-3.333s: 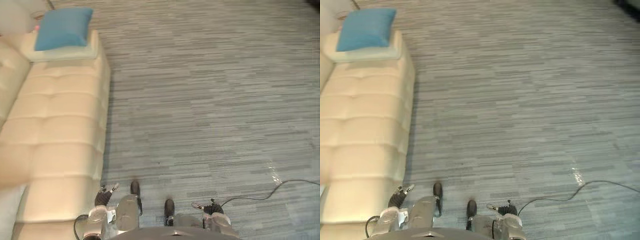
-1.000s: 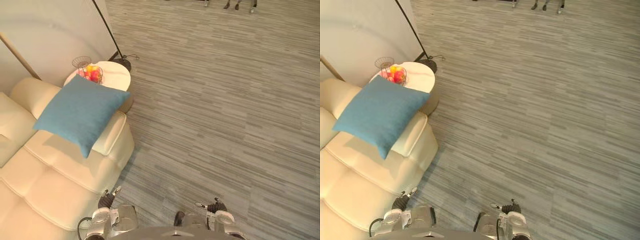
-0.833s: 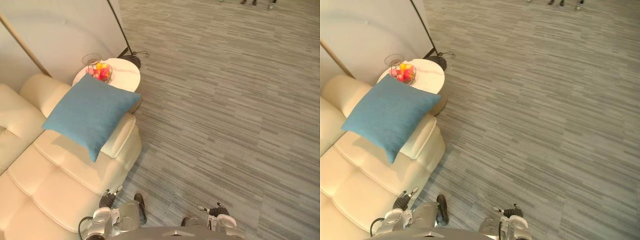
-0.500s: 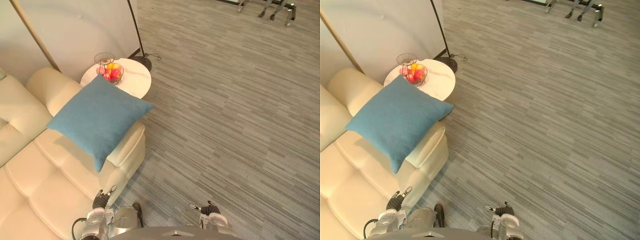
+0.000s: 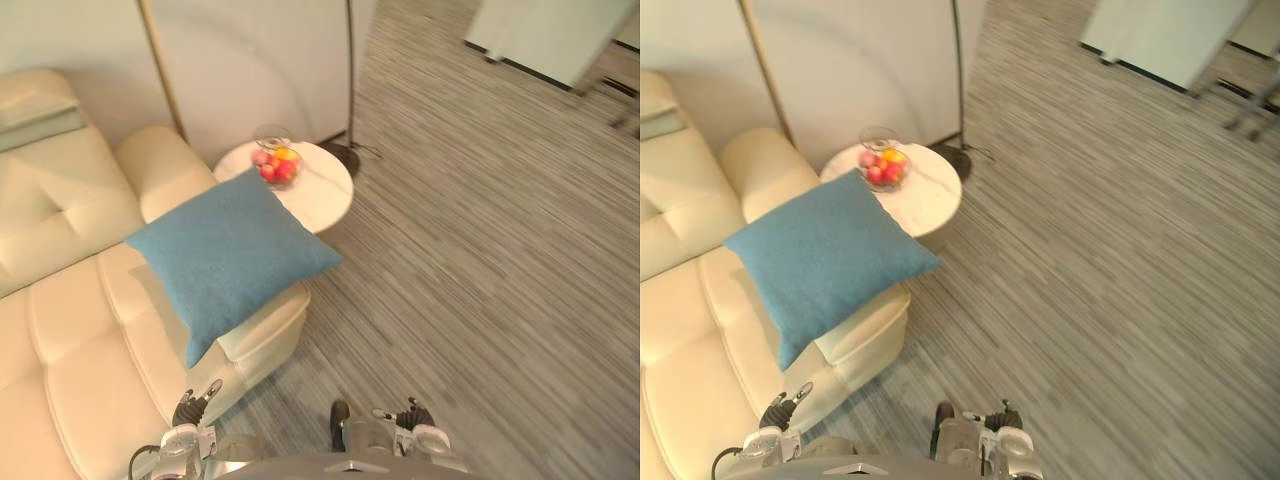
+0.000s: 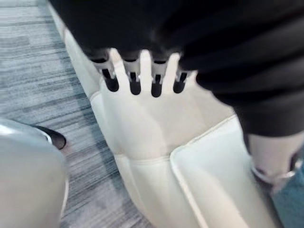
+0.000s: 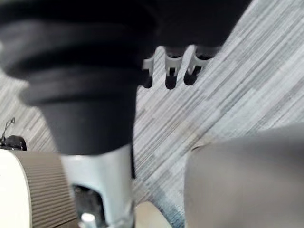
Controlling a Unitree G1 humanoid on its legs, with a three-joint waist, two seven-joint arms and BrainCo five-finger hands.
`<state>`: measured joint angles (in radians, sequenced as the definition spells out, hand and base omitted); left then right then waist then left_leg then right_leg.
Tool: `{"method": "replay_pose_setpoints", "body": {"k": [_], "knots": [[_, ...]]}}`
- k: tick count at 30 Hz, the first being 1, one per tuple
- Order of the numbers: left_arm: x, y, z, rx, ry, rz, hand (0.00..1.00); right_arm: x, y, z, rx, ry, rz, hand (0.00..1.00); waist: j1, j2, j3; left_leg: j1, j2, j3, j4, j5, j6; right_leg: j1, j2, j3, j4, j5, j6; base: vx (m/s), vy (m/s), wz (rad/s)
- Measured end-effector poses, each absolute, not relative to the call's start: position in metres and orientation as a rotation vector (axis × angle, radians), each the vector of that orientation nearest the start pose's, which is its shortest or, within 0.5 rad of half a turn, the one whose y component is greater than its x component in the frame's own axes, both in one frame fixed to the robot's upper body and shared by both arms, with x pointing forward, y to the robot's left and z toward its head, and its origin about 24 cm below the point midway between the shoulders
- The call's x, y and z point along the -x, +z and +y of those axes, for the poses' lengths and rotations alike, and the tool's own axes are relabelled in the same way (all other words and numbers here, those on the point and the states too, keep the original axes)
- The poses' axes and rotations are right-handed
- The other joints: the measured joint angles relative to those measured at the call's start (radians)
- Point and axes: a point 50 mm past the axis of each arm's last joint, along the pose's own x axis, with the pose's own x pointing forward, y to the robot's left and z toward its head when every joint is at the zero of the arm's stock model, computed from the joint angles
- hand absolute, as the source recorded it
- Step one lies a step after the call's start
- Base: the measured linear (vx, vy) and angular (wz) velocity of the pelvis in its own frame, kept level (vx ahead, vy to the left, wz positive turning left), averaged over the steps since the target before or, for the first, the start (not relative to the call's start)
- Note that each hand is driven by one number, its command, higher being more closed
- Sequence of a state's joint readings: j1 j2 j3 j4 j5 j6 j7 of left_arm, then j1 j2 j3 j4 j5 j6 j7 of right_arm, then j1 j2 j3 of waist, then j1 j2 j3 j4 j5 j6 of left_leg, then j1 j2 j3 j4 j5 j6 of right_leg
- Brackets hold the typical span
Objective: Pick up cushions and gather them together orderly.
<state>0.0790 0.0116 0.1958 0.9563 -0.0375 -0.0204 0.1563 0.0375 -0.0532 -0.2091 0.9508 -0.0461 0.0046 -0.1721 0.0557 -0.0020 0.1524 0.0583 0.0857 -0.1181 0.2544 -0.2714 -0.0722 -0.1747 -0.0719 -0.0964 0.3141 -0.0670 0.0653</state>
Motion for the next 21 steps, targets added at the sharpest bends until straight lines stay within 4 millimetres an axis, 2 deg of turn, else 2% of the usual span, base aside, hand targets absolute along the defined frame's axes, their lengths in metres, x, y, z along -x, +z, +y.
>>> {"method": "replay_pose_setpoints", "body": {"k": [1,3,9,12,15,19,21], "knots": [[-0.111,-0.154,0.184,0.056,0.371,1.017,0.0,-0.128,-0.146,-0.21,0.077,-0.367,0.985,0.0,0.001,0.02,-0.002,0.003,0.012,-0.02,-0.019,0.01,-0.015,0.0,0.007,-0.02,0.013,-0.023,-0.008,0.2,-0.177,0.51],[-0.109,-0.155,0.181,0.065,0.373,1.023,0.0,-0.129,-0.145,-0.208,0.07,-0.354,0.976,0.0,-0.003,0.032,-0.008,0.001,0.031,-0.026,-0.032,0.031,-0.04,0.011,0.01,-0.066,0.025,-0.051,-0.021,0.21,-0.194,0.61],[-0.112,-0.153,0.185,0.06,0.381,1.01,0.0,-0.121,-0.147,-0.206,0.059,-0.353,0.988,0.0,0.001,0.008,-0.006,-0.049,0.049,-0.009,0.047,0.078,-0.074,0.11,-0.002,-0.198,-0.011,-0.082,-0.044,0.14,-0.124,0.65],[-0.118,-0.151,0.19,0.031,0.37,0.992,0.0,-0.121,-0.148,-0.201,0.032,-0.363,0.988,0.0,-0.004,-0.015,0.002,-0.078,0.044,0.085,0.036,0.128,-0.064,0.128,-0.035,-0.253,-0.037,-0.078,-0.044,0.01,-0.028,0.54],[-0.12,-0.15,0.191,-0.013,0.33,0.99,0.0,-0.117,-0.149,-0.203,0.014,-0.389,1.0,0.0,-0.009,-0.018,-0.003,-0.069,0.043,0.226,-0.059,0.181,-0.035,0.157,-0.046,-0.307,-0.102,-0.047,-0.037,-0.04,0.016,0.63],[-0.119,-0.15,0.191,-0.031,0.311,0.993,0.0,-0.119,-0.148,-0.201,0.014,-0.382,0.995,0.0,-0.01,-0.017,-0.004,-0.036,0.033,0.239,-0.189,0.236,-0.015,0.17,-0.022,-0.313,-0.199,0.025,-0.034,-0.07,0.036,0.15],[-0.118,-0.151,0.191,-0.033,0.31,0.999,0.0,-0.118,-0.149,-0.201,0.016,-0.383,0.998,0.0,-0.018,-0.017,-0.004,-0.02,0.028,0.239,-0.212,0.244,-0.015,0.184,-0.018,-0.314,-0.22,0.041,-0.033,-0.12,0.04,0.03]]}}
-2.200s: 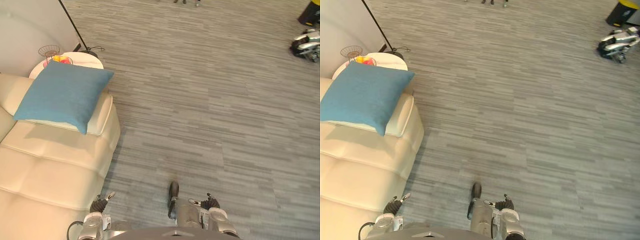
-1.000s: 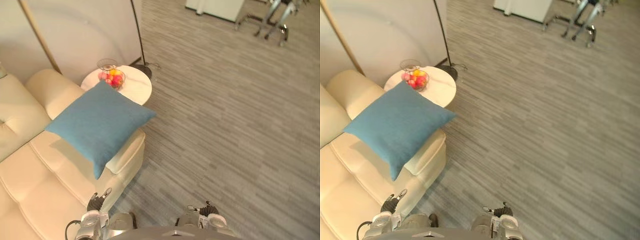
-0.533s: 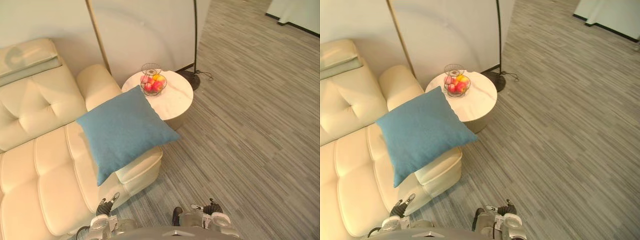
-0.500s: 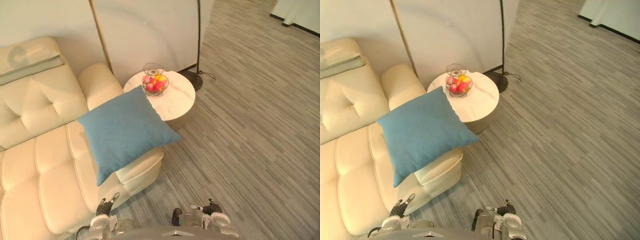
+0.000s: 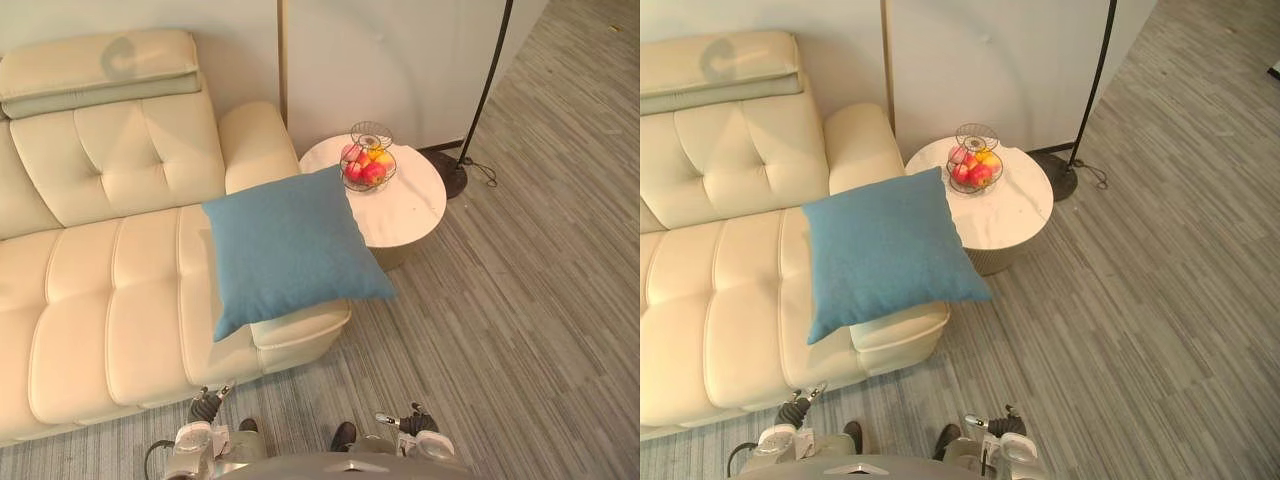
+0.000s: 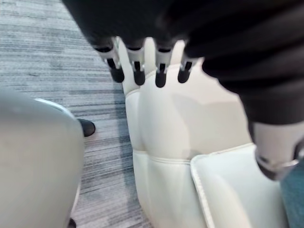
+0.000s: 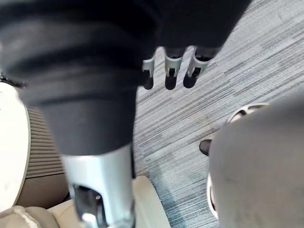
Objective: Pick up cushions and gather them together orderly.
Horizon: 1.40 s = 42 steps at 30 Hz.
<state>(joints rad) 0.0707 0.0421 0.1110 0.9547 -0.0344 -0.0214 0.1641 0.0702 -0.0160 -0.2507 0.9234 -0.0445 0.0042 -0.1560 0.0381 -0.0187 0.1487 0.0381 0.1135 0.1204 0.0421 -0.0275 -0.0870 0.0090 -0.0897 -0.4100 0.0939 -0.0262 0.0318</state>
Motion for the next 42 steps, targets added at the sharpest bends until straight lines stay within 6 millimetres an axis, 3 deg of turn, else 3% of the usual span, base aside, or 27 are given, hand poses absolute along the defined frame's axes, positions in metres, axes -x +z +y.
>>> {"method": "replay_pose_setpoints", "body": {"k": [13,14,33,42], "knots": [[-0.11,-0.153,0.191,-0.081,0.264,1.021,0.0,-0.113,-0.147,-0.204,0.034,-0.39,0.985,0.0,-0.023,0.006,-0.034,0.02,-0.025,-0.008,-0.126,0.076,0.015,0.004,0.011,0.051,-0.072,0.028,0.012,-0.1,0.024,0.05],[-0.103,-0.156,0.191,-0.105,0.245,1.047,0.0,-0.113,-0.149,-0.204,0.067,-0.38,1.012,0.0,-0.047,0.004,-0.062,0.054,-0.052,-0.016,-0.126,0.068,0.025,0.057,0.007,0.076,-0.114,0.066,0.034,0.0,0.0,0.0],[-0.102,-0.156,0.192,-0.102,0.25,1.051,0.0,-0.111,-0.149,-0.211,0.077,-0.395,1.016,0.0,-0.048,0.012,-0.059,0.055,-0.05,-0.011,-0.126,0.068,0.025,0.056,0.009,0.082,-0.114,0.066,0.034,0.0,0.0,0.0],[-0.096,-0.159,0.199,-0.043,0.329,1.086,0.0,-0.105,-0.152,-0.22,0.021,-0.483,1.064,0.0,-0.054,0.02,-0.054,0.067,-0.049,-0.006,-0.127,0.063,0.025,0.06,0.011,0.094,-0.113,0.064,0.033,0.0,0.0,-0.04]]}}
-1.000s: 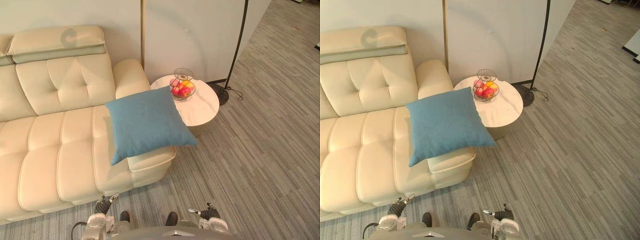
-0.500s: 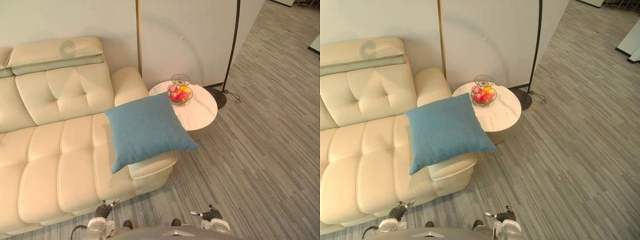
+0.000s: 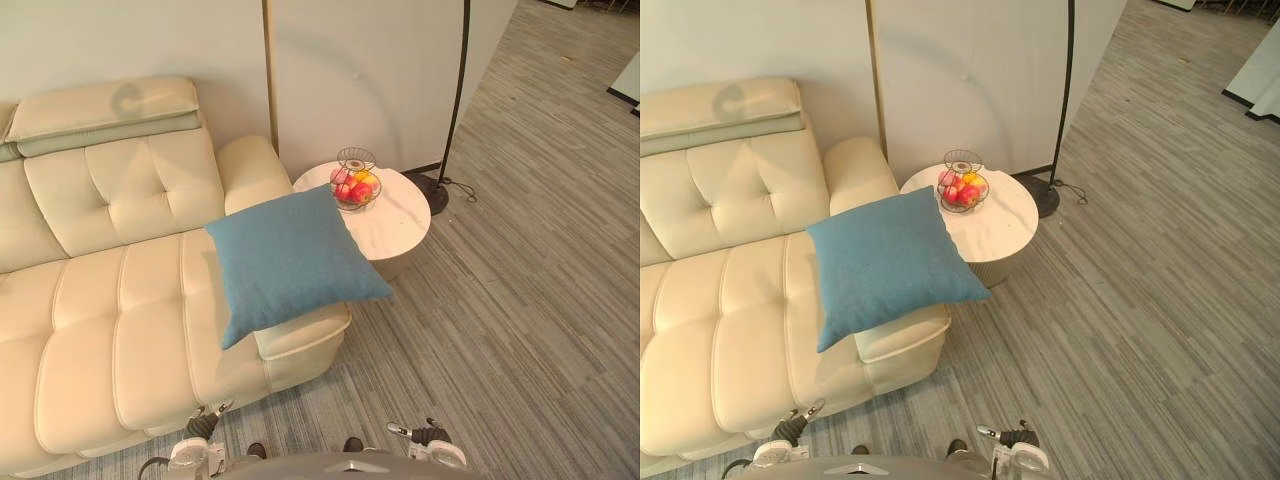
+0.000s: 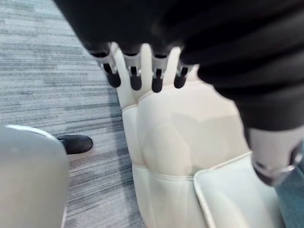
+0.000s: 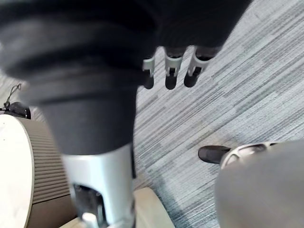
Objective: Pick up cushions and gather them together orderly.
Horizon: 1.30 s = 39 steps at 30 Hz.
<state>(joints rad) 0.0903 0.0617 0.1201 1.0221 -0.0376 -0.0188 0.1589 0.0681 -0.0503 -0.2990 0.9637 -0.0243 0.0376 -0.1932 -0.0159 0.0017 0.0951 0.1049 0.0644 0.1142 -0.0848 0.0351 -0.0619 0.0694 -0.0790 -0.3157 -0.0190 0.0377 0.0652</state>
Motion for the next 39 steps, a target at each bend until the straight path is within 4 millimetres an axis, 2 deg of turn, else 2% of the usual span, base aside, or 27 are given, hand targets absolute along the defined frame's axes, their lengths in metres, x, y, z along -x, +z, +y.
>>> {"method": "replay_pose_setpoints", "body": {"k": [5,7,10,13,16,24,29,35,37,38,39], "knots": [[-0.098,-0.156,0.206,-0.022,0.377,1.066,0.0,-0.119,-0.143,-0.225,0.038,-0.504,1.001,0.0,0.001,-0.001,0.0,-0.002,-0.001,-0.001,0.0,-0.001,0.0,-0.001,-0.001,-0.001,0.0,-0.001,0.001,0.0,0.0,0.0],[-0.098,-0.152,0.218,0.003,0.446,1.031,0.0,-0.143,-0.122,-0.237,0.073,-0.534,0.859,0.0,0.001,-0.002,0.001,-0.003,-0.001,-0.003,0.0,-0.003,0.0,-0.002,-0.002,-0.002,0.0,-0.004,-0.002,0.0,0.0,0.0],[-0.104,-0.139,0.241,0.003,0.527,0.95,0.0,-0.176,-0.079,-0.266,0.176,-0.57,0.628,0.0,0.009,-0.004,-0.001,-0.005,-0.001,-0.006,0.0,-0.006,0.0,-0.001,-0.003,-0.005,0.0,-0.009,-0.004,0.0,0.0,0.03],[-0.107,-0.128,0.259,0.012,0.615,0.881,0.0,-0.191,-0.051,-0.283,0.246,-0.598,0.504,0.0,0.007,-0.01,-0.006,-0.013,-0.002,-0.021,0.0,-0.005,0.0,-0.001,-0.003,-0.021,0.002,-0.005,-0.003,0.01,-0.001,0.13],[-0.116,-0.117,0.266,0.001,0.632,0.81,0.0,-0.2,-0.038,-0.29,0.27,-0.607,0.451,0.0,0.011,-0.016,-0.01,-0.018,-0.001,-0.033,0.0,-0.005,0.0,-0.001,-0.002,-0.03,0.004,-0.008,-0.004,0.03,-0.004,0.12],[-0.148,-0.086,0.275,-0.005,0.632,0.612,0.0,-0.237,0.001,-0.288,0.36,-0.527,0.284,0.0,0.016,-0.016,-0.01,-0.035,-0.004,-0.06,0.001,0.0,0.002,-0.006,-0.006,-0.054,0.009,-0.01,-0.006,-0.01,0.004,0.08],[-0.156,-0.08,0.272,-0.01,0.608,0.574,0.0,-0.261,0.028,-0.28,0.426,-0.467,0.176,0.0,0.024,-0.017,-0.009,-0.054,-0.002,-0.069,0.001,0.013,0.001,-0.035,-0.006,-0.06,0.027,-0.012,-0.01,-0.02,-0.003,0.07],[-0.177,-0.066,0.258,-0.017,0.527,0.488,0.0,-0.286,0.046,-0.258,0.48,-0.354,0.1,0.0,0.032,-0.02,-0.007,-0.1,-0.002,-0.1,0.0,0.033,-0.001,-0.063,-0.008,-0.086,0.038,-0.012,-0.013,-0.04,-0.004,0.13],[-0.195,-0.059,0.247,-0.022,0.469,0.448,0.0,-0.301,0.061,-0.247,0.498,-0.313,0.04,0.0,0.04,-0.02,0.014,-0.119,0.0,-0.111,0.0,0.046,-0.001,-0.079,-0.008,-0.088,0.05,-0.011,-0.017,-0.07,-0.007,0.12],[-0.21,-0.052,0.238,-0.025,0.422,0.411,0.0,-0.312,0.076,-0.241,0.525,-0.286,-0.01,0.0,0.05,-0.021,0.025,-0.146,0.003,-0.116,0.0,0.057,-0.001,-0.115,-0.009,-0.084,0.073,-0.013,-0.022,-0.09,-0.008,0.12],[-0.215,-0.05,0.235,-0.026,0.411,0.401,0.0,-0.315,0.082,-0.239,0.527,-0.282,-0.029,0.0,0.052,-0.021,0.027,-0.159,0.003,-0.117,0.0,0.062,-0.001,-0.129,-0.01,-0.082,0.08,-0.013,-0.023,-0.1,-0.002,0.09]]}}
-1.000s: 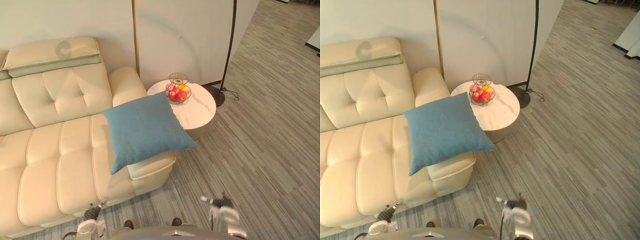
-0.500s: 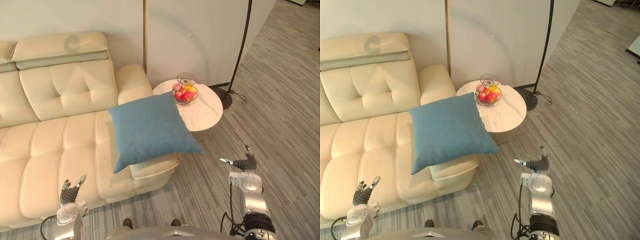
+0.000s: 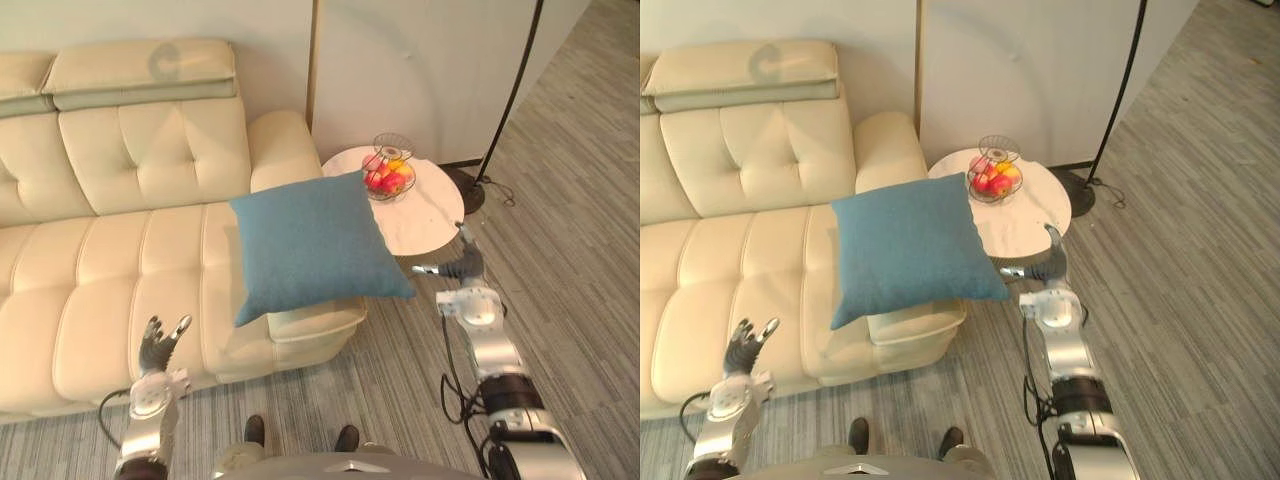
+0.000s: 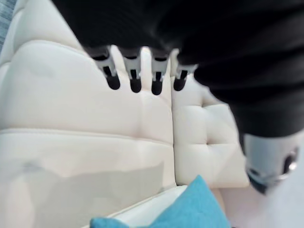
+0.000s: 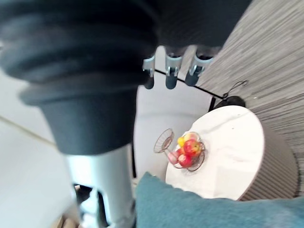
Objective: Pick up cushions and gather them together orderly.
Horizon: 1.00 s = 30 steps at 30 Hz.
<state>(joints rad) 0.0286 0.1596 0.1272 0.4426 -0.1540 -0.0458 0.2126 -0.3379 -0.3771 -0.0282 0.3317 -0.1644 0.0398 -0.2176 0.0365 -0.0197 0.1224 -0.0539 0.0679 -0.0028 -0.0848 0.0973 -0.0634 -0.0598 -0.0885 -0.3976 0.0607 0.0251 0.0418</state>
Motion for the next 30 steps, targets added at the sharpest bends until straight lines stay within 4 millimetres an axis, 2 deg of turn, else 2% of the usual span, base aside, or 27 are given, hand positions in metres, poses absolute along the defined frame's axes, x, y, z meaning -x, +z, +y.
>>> {"method": "replay_pose_setpoints", "body": {"k": [1,2,7,9,14,15,16,19,23,27,30], "knots": [[-0.226,-0.044,0.228,-0.027,0.38,0.373,0.0,-0.326,0.097,-0.231,0.534,-0.264,-0.082,0.0,0.002,0.001,0.019,-0.024,0.002,0.0,0.0,0.011,0.0,-0.029,-0.001,0.005,0.018,0.0,-0.005,-0.09,0.003,0.05],[-0.231,-0.04,0.225,-0.028,0.364,0.358,0.0,-0.331,0.104,-0.227,0.534,-0.256,-0.104,0.0,0.004,0.002,0.031,-0.036,0.003,0.001,0.0,0.016,0.0,-0.046,-0.002,0.007,0.031,-0.001,-0.008,-0.09,0.004,0.05],[-0.269,-0.013,0.208,-0.028,0.283,0.251,0.0,-0.358,0.13,-0.21,0.544,-0.215,-0.155,0.0,0.017,0.005,0.092,-0.128,0.01,0.003,0.0,0.053,0.005,-0.174,-0.015,0.02,0.116,-0.01,-0.023,-0.1,-0.02,0.01],[-0.289,0.004,0.207,-0.017,0.287,0.198,0.0,-0.37,0.149,-0.207,0.517,-0.223,-0.181,0.0,0.018,0.017,0.136,-0.172,0.01,0.005,0.0,0.071,0.004,-0.232,-0.026,0.029,0.149,-0.009,-0.026,-0.13,-0.022,-0.03],[-0.313,0.035,0.211,-0.026,0.297,0.1,0.0,-0.384,0.188,-0.197,0.502,-0.211,-0.272,0.0,0.016,0.023,0.182,-0.236,0.011,0.019,0.0,0.094,0.0,-0.323,-0.036,0.04,0.197,-0.007,-0.035,-0.08,-0.023,-0.05],[-0.324,0.048,0.21,-0.015,0.292,0.062,0.0,-0.387,0.206,-0.195,0.501,-0.226,-0.319,0.0,0.015,0.028,0.203,-0.256,0.009,0.02,0.001,0.107,0.004,-0.35,-0.042,0.041,0.214,-0.008,-0.038,-0.08,-0.047,0.01],[-0.33,0.055,0.209,-0.012,0.289,0.047,0.0,-0.39,0.215,-0.195,0.507,-0.234,-0.332,0.0,0.015,0.031,0.211,-0.27,0.008,0.02,0.001,0.112,0.002,-0.368,-0.045,0.041,0.225,-0.01,-0.041,-0.07,-0.039,0.03],[-0.343,0.077,0.21,-0.02,0.289,-0.015,0.0,-0.395,0.233,-0.192,0.503,-0.24,-0.36,0.0,0.014,0.033,0.236,-0.295,0.005,0.02,0.006,0.131,-0.003,-0.414,-0.052,0.043,0.255,-0.016,-0.049,-0.03,-0.053,0.01],[-0.355,0.092,0.208,-0.02,0.314,-0.045,0.0,-0.397,0.242,-0.193,0.484,-0.264,-0.37,0.0,0.012,0.039,0.26,-0.333,-0.005,0.019,0.006,0.146,-0.007,-0.474,-0.065,0.053,0.307,-0.029,-0.06,-0.03,-0.067,0.03],[-0.358,0.099,0.209,-0.021,0.322,-0.062,0.0,-0.398,0.239,-0.197,0.462,-0.298,-0.348,0.0,0.009,0.04,0.275,-0.357,-0.002,0.037,0.001,0.135,-0.005,-0.506,-0.072,0.058,0.321,-0.044,-0.054,-0.07,-0.06,0.02],[-0.362,0.108,0.207,-0.017,0.329,-0.083,0.0,-0.397,0.241,-0.201,0.434,-0.326,-0.354,0.0,0.006,0.04,0.276,-0.383,0.003,0.058,0.006,0.151,-0.006,-0.54,-0.079,0.058,0.343,-0.045,-0.057,0.0,-0.058,0.03]]}}
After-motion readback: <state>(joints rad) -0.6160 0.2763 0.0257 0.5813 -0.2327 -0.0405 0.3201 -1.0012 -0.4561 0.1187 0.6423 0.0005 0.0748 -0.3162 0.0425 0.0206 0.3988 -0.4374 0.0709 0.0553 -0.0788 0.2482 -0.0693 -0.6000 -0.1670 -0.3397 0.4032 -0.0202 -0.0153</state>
